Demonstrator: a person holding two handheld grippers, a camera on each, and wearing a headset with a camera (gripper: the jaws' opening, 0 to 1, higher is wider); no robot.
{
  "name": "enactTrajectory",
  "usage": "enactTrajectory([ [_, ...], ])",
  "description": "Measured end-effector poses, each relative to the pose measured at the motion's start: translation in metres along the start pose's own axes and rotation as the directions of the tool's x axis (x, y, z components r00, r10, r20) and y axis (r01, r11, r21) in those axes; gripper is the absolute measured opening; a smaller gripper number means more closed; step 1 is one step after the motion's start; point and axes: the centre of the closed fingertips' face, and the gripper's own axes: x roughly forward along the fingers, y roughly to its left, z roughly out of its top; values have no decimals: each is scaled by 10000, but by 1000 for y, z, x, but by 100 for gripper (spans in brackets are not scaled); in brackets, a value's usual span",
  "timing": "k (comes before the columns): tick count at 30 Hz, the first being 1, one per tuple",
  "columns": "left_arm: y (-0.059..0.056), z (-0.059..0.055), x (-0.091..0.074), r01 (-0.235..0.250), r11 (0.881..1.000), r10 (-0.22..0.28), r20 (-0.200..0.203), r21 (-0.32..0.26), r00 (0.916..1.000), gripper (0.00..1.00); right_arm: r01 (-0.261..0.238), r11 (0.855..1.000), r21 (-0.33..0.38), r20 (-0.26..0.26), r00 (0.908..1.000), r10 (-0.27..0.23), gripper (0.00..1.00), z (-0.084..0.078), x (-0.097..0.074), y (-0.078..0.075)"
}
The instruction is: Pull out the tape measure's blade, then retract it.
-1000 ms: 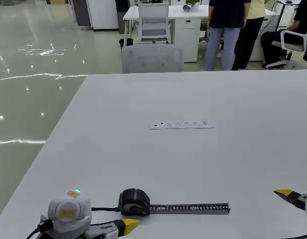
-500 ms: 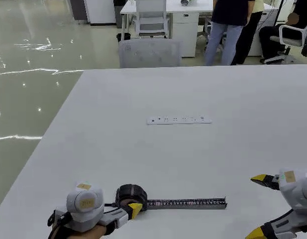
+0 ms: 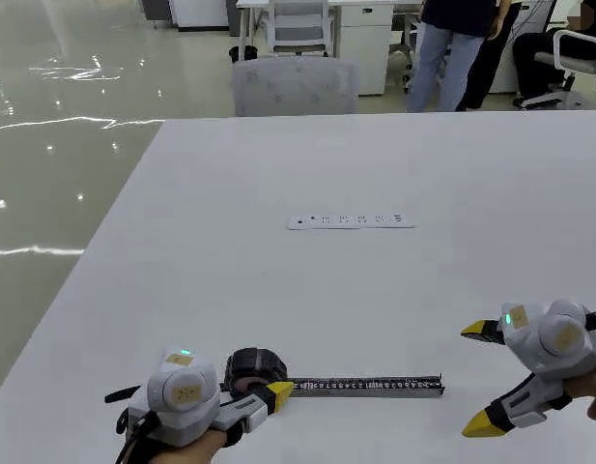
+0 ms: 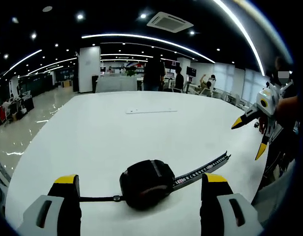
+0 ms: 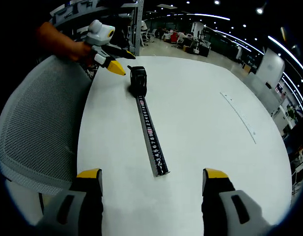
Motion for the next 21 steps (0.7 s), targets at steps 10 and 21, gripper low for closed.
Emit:
enactTrajectory([
  [10,-10,-6,4,67,9936,-85,150,1131,9999,100,-1141,9911,-683,-1218,9870,1052,68,-16,22,-3],
  [21,-1,-9,6,-29,9981,13,245,623,9997,100,-1827,9811,-633,-1777,9695,1691,50,-23,44,-7],
])
